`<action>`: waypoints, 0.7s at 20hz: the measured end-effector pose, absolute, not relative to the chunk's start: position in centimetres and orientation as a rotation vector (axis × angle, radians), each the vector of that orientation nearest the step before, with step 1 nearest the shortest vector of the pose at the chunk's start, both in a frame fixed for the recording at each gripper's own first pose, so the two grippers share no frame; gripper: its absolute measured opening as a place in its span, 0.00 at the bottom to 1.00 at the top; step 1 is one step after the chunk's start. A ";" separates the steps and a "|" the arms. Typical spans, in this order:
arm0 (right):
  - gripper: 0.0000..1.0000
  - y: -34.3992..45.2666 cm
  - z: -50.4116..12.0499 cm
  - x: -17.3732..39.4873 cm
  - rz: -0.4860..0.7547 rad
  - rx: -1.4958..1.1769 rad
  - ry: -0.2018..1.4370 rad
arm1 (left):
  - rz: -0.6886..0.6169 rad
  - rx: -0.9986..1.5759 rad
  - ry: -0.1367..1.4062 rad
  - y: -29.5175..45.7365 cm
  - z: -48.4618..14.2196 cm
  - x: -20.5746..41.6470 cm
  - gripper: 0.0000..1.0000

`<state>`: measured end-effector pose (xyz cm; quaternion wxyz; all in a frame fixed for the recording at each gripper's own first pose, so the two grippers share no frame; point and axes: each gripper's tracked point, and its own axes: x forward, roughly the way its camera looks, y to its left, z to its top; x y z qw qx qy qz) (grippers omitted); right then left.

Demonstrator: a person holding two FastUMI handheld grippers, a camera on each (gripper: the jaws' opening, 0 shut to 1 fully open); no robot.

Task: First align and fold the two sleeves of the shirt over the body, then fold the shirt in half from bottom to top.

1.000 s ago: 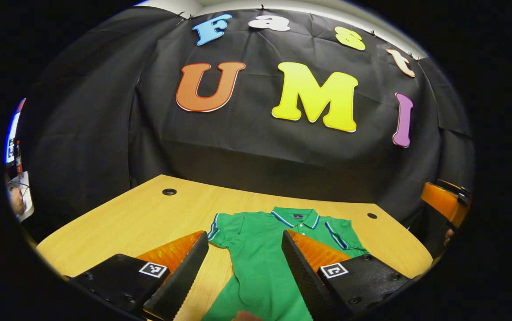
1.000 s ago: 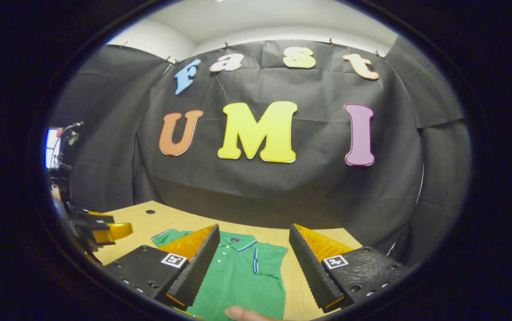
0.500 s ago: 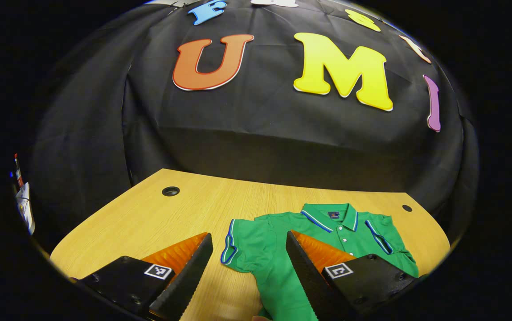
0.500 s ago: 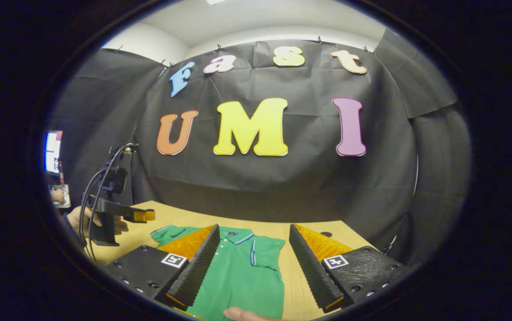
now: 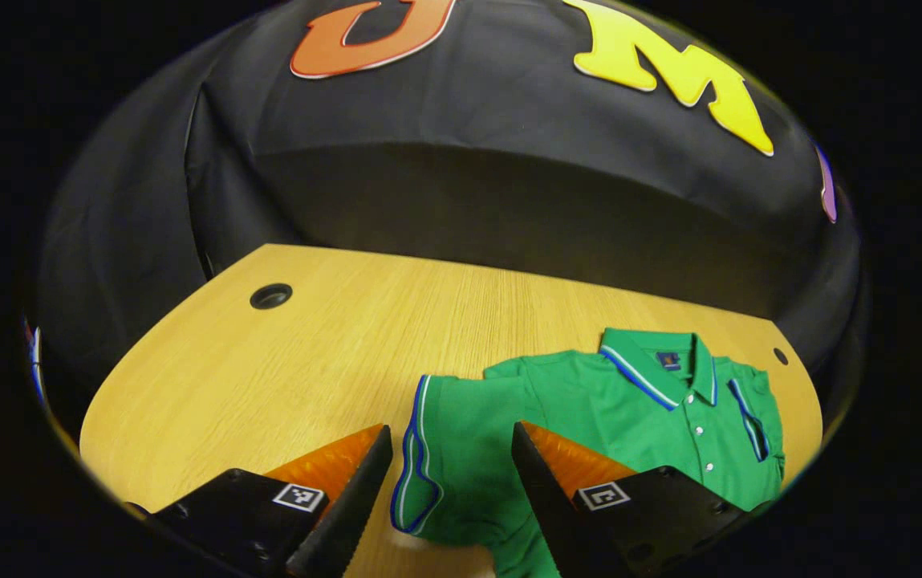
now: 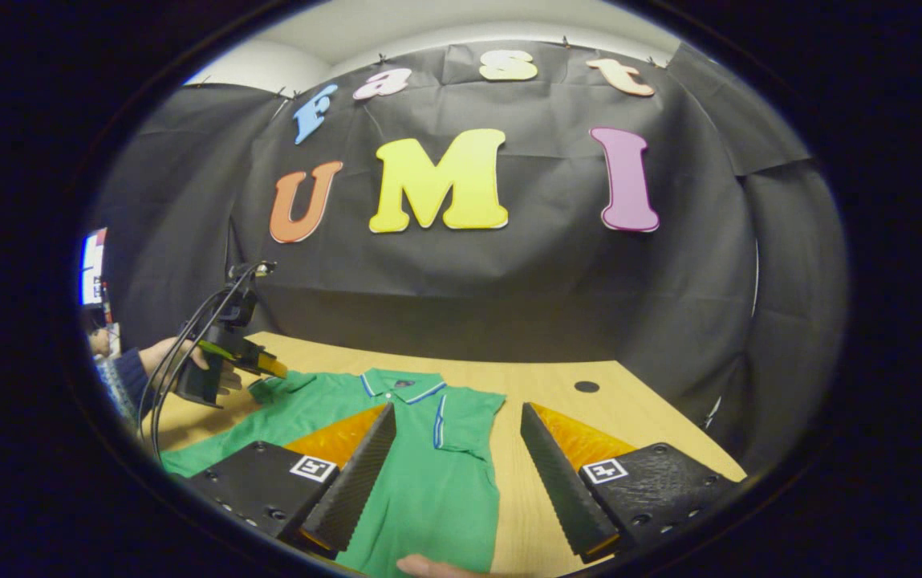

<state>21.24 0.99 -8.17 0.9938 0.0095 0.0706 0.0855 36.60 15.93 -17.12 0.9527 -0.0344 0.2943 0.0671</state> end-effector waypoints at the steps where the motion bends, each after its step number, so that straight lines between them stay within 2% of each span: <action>1: 0.95 1.0 -8.7 21.4 0.173 0.017 0.149 | 0.145 -0.076 0.611 16.3 -17.8 36.7 0.96; 2: 0.95 1.1 -9.2 21.6 0.178 0.016 0.155 | 0.150 -0.096 0.622 16.3 -18.2 36.8 0.89; 5: 0.95 1.2 -10.5 22.0 0.188 0.013 0.175 | 0.135 -0.117 0.603 16.0 -18.3 37.3 0.80; 6: 0.95 1.3 -10.8 22.0 0.192 0.015 0.183 | 0.140 -0.107 0.612 16.2 -18.4 37.3 0.61; 8: 0.95 1.4 -11.3 22.0 0.196 0.014 0.193 | 0.130 -0.078 0.627 16.0 -18.6 37.3 0.30; 9: 0.95 1.3 -11.5 21.9 0.197 0.012 0.197 | 0.129 -0.054 0.643 15.7 -18.5 37.1 0.24; 10: 0.95 1.2 -11.6 21.8 0.196 0.010 0.200 | 0.126 -0.014 0.647 15.6 -18.5 37.1 0.12; 14: 0.95 0.8 -11.9 21.6 0.189 0.005 0.204 | 0.103 0.040 0.564 13.2 -14.9 38.1 0.07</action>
